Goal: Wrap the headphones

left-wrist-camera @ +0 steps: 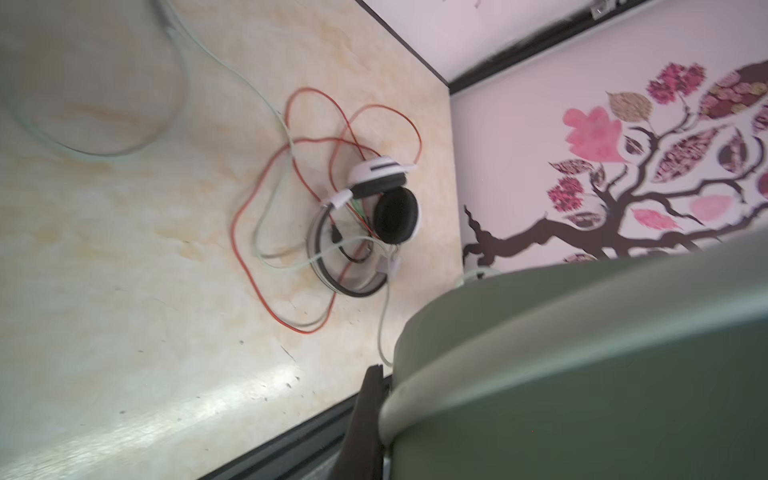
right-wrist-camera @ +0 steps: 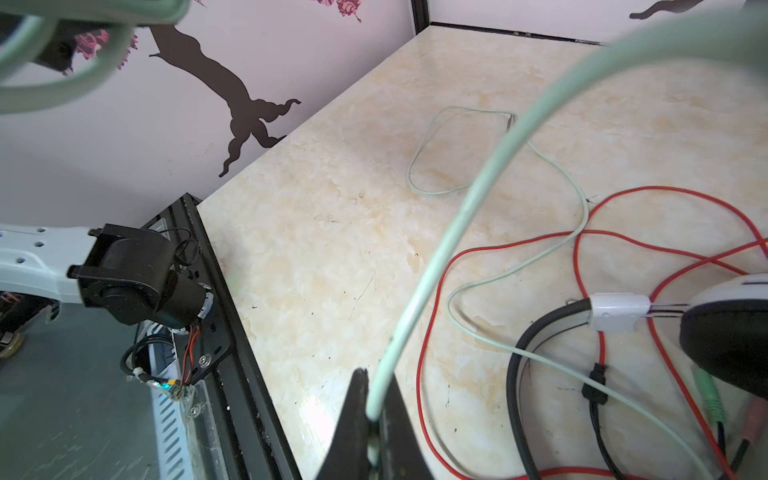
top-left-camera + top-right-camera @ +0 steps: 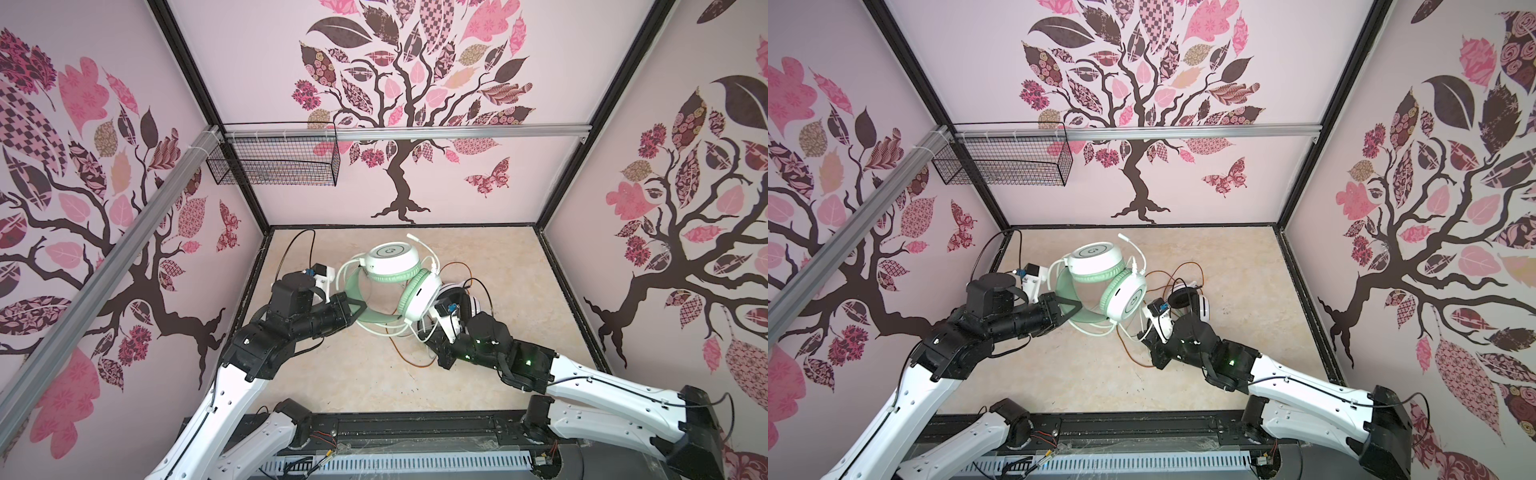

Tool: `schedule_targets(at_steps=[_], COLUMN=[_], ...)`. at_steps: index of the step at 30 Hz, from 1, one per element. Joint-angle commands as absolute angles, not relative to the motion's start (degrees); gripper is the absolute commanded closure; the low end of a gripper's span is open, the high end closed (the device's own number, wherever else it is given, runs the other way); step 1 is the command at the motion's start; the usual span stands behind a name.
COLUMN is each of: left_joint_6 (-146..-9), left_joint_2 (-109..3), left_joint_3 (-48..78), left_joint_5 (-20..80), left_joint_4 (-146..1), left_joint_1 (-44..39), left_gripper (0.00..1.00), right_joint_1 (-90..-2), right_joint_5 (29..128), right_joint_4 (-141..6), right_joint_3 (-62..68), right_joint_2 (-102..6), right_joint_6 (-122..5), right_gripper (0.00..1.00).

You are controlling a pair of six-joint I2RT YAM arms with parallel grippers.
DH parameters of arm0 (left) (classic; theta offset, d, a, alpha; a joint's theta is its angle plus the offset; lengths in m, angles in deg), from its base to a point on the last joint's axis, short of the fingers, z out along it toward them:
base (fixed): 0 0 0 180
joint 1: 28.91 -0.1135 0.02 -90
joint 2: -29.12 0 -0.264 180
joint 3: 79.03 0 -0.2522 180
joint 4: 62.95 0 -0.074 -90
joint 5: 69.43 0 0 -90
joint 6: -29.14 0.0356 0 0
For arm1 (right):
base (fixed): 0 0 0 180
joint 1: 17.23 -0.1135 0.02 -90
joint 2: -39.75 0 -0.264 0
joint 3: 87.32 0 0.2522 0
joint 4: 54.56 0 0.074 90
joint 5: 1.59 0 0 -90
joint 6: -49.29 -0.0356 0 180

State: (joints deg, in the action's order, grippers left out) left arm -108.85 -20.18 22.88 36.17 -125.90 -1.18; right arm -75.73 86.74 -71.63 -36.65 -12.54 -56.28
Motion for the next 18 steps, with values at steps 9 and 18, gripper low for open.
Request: schedule_targets(at_steps=[9,18], left_joint_6=[-103.72,-100.20], left_joint_2=[-26.84,-32.93], left_joint_3=[13.44,12.31], left_joint_5=[6.71,-8.09], left_joint_4=[-130.47,-134.25], left_joint_1=[-1.43,-1.45], left_gripper=[1.00,1.00], right_joint_1=[-76.38,-81.28], right_joint_5=[88.71,89.99], right_joint_4=[-86.45,-99.01], right_joint_3=[-36.51,-24.38], right_joint_2=[-5.23,-7.07], right_joint_6=[-60.35,-55.43], right_gripper=[1.00,1.00])
